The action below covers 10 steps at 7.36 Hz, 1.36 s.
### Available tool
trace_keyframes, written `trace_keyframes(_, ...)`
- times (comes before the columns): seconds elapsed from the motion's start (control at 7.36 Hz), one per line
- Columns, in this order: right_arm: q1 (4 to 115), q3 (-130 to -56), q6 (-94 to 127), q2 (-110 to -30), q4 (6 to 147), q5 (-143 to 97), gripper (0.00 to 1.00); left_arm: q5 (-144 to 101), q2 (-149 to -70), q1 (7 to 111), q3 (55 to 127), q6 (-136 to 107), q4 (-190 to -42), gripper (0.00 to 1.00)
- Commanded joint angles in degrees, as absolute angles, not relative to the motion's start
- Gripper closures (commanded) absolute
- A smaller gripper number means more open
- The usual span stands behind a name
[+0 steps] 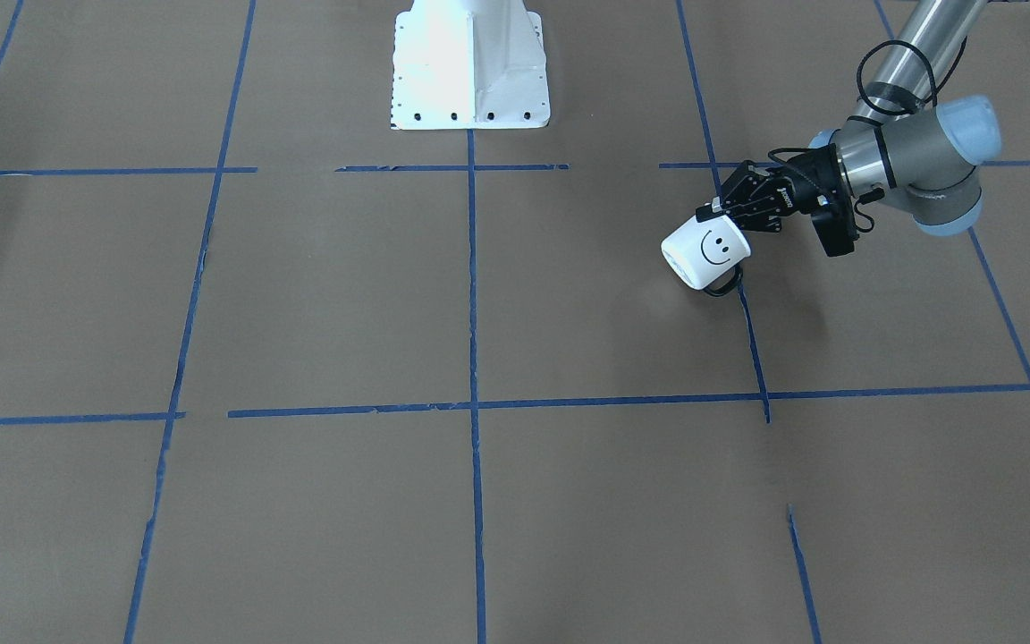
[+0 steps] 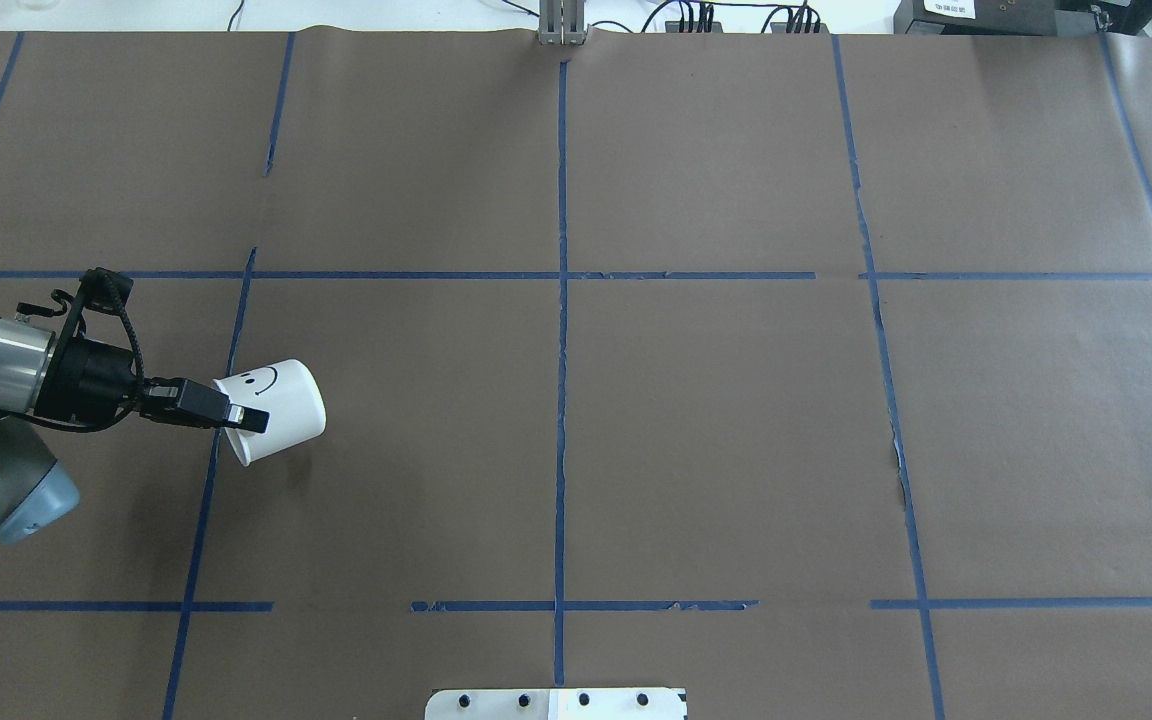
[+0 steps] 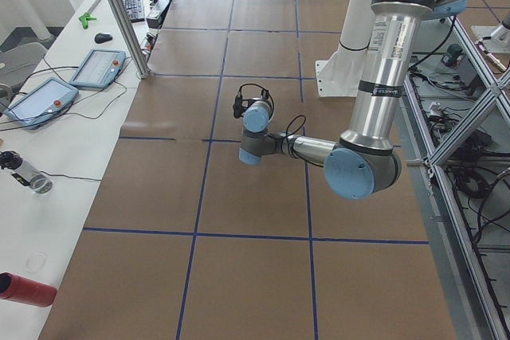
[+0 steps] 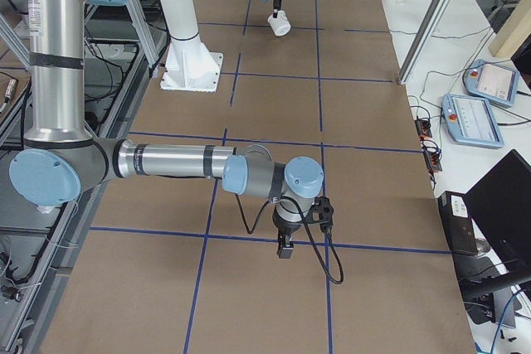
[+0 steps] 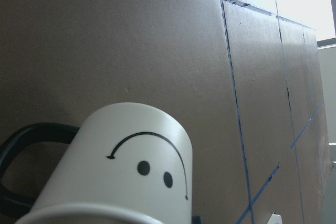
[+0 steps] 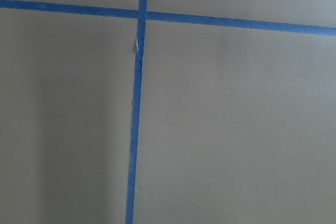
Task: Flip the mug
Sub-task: 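Close the left gripper on the mug's open rim, then lift the mug with the left gripper and rotate it upright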
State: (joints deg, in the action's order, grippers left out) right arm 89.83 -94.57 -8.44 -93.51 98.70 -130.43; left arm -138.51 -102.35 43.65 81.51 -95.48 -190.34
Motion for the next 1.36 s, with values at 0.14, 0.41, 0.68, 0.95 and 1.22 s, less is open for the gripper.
trace_keyframes(0.14,89.82,-94.57,-8.44,-93.52,98.70,-130.43,0.00,-142.11,-106.59,43.68,92.41,-98.35,-162.55,1.00)
trace_keyframes(0.41,89.82,-94.57,-8.44,-93.52,98.70,-130.43,0.00,-141.60,-113.17,41.68,96.06,-98.35,-140.37,1.00)
trace_keyframes(0.68,89.82,-94.57,-8.44,-93.52,98.70,-130.43,0.00,-141.42,-123.53,39.03,96.06,-98.26,-118.49,1.00)
trace_keyframes(0.95,89.82,-94.57,-8.44,-93.52,98.70,-130.43,0.00,-140.37,-132.67,36.40,94.23,-97.74,-101.15,1.00)
trace_keyframes(1.22,89.82,-94.66,-8.44,-93.52,98.70,-130.43,0.00,-135.90,-144.08,35.34,81.11,-93.72,-95.99,1.00)
